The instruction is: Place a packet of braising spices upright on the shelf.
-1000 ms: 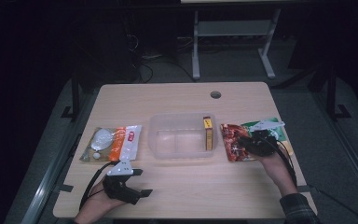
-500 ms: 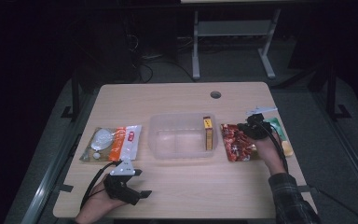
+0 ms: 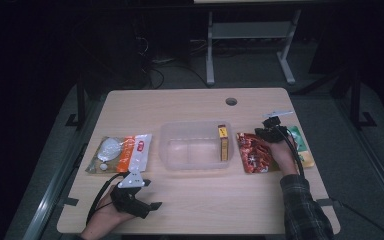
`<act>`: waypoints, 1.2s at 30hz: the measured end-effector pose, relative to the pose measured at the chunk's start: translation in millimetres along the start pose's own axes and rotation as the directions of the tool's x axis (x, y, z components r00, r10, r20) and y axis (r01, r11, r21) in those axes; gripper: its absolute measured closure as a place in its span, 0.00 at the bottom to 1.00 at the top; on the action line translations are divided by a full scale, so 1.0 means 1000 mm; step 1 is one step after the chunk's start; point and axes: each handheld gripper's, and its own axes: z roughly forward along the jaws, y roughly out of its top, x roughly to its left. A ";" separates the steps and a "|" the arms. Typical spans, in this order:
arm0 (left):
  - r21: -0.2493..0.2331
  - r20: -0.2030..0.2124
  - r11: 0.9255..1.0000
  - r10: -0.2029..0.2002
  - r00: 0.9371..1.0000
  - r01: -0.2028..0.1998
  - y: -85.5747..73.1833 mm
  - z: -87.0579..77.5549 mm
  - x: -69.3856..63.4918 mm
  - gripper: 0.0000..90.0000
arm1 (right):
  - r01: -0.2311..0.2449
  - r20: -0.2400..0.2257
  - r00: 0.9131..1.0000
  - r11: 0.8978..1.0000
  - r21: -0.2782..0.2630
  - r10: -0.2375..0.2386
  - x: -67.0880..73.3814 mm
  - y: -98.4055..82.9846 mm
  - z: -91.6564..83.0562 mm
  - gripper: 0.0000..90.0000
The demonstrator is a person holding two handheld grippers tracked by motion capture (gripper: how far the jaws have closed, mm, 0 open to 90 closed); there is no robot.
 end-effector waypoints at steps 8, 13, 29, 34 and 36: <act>0.001 -0.001 1.000 -0.007 1.000 0.007 -0.001 0.000 0.002 0.15 | -0.014 0.008 1.000 1.000 -0.006 0.014 -0.007 -0.003 0.013 1.00; 0.018 -0.001 1.000 -0.005 1.000 0.005 -0.002 0.000 0.003 0.15 | -0.010 -0.016 1.000 1.000 -0.009 0.010 -0.011 -0.005 0.013 1.00; 0.016 0.009 1.000 -0.010 1.000 0.009 -0.002 0.000 0.002 0.15 | 0.083 -0.113 0.991 0.993 0.078 -0.074 0.009 -0.009 0.000 1.00; 0.014 0.010 1.000 -0.004 1.000 0.004 -0.002 -0.001 0.002 0.15 | 0.118 -0.143 0.984 0.988 0.100 -0.103 0.019 -0.013 -0.006 1.00; 0.011 0.013 1.000 -0.003 1.000 0.003 -0.002 -0.001 0.002 0.15 | 0.136 -0.156 0.981 0.985 0.109 -0.118 0.024 -0.015 -0.009 1.00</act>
